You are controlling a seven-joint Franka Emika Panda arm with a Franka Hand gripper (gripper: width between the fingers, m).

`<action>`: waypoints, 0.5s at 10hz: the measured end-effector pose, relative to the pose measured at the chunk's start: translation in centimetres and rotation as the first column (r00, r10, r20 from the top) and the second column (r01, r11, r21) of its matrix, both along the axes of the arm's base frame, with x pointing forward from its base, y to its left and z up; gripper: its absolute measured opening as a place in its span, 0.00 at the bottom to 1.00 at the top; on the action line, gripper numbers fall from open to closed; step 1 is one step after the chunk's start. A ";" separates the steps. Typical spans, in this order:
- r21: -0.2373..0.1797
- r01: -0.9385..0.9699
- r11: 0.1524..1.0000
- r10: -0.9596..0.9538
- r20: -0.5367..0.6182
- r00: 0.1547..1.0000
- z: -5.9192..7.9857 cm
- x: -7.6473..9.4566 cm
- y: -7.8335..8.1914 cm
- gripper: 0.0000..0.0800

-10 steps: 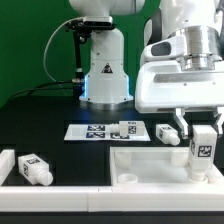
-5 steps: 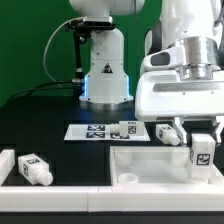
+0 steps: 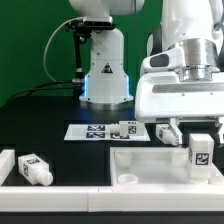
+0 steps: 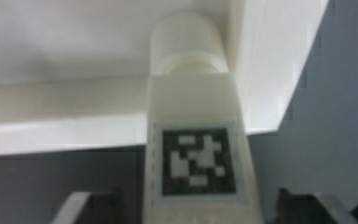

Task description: Assemble one leg

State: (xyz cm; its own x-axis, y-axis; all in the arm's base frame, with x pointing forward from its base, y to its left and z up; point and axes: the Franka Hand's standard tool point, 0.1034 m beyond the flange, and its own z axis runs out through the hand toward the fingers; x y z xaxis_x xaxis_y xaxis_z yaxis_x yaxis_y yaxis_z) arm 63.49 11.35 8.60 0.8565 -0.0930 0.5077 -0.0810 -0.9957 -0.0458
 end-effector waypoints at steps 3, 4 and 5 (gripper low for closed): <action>0.034 0.030 0.999 -0.020 -0.273 0.962 -0.4 0.5 -0.4 0.80; 0.043 0.040 0.998 -0.023 -0.338 0.941 -0.2 0.8 -0.6 0.81; 0.046 0.046 0.998 -0.025 -0.383 0.923 -0.2 0.8 -0.8 0.81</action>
Offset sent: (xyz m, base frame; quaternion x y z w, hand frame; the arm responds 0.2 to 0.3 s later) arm 0.0153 -0.0009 -0.0042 0.0043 -0.2343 0.0393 0.9714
